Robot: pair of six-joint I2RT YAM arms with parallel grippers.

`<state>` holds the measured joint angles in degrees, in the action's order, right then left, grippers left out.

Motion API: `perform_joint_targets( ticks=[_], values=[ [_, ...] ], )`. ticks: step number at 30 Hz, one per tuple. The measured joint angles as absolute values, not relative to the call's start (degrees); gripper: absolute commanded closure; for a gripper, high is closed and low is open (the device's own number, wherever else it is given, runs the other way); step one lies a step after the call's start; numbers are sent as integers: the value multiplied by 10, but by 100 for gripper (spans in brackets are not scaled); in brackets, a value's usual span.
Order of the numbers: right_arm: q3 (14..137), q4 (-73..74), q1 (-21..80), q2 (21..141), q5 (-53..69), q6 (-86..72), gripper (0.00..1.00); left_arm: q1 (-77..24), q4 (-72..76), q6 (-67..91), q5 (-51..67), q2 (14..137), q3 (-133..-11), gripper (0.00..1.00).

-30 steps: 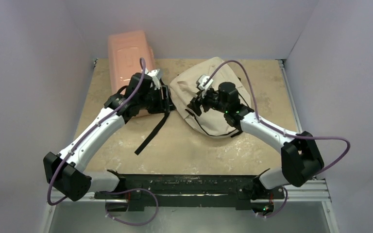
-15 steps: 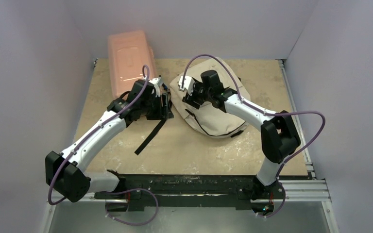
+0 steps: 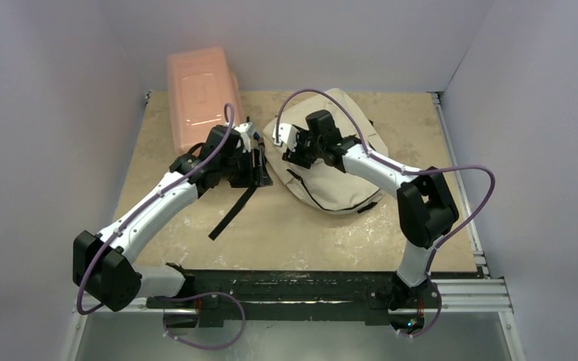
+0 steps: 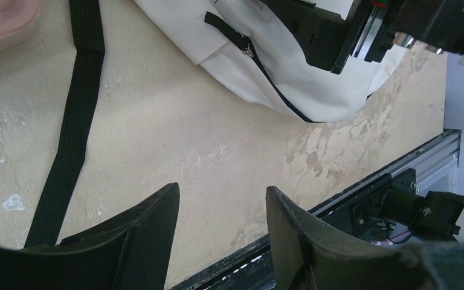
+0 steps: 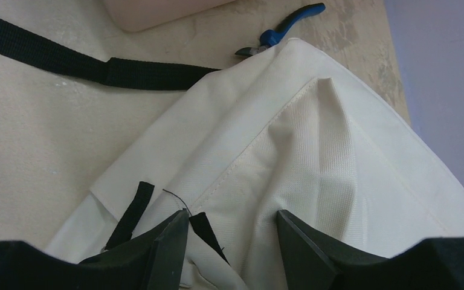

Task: Pack the student bag
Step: Zip the student bag at the center of the board.

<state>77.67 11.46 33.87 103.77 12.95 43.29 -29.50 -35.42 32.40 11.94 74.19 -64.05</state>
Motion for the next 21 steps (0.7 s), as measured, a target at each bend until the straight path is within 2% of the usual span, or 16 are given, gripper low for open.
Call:
perform_joint_targets(
  ticks=[3,5,9,14,21],
  values=[
    [776,114,346,1039,111,448,45,-295,-353,324,121,745,-639,47],
    [766,102,354,1039,88,459,55,-295,-352,324,122,747,-639,47],
    [750,69,368,1039,42,476,70,-295,-352,325,122,752,-639,47],
    [740,38,369,1039,21,480,100,-295,-342,344,135,762,-639,49],
    [738,30,350,1033,79,418,100,-289,-289,406,194,822,-643,51]
  ],
)
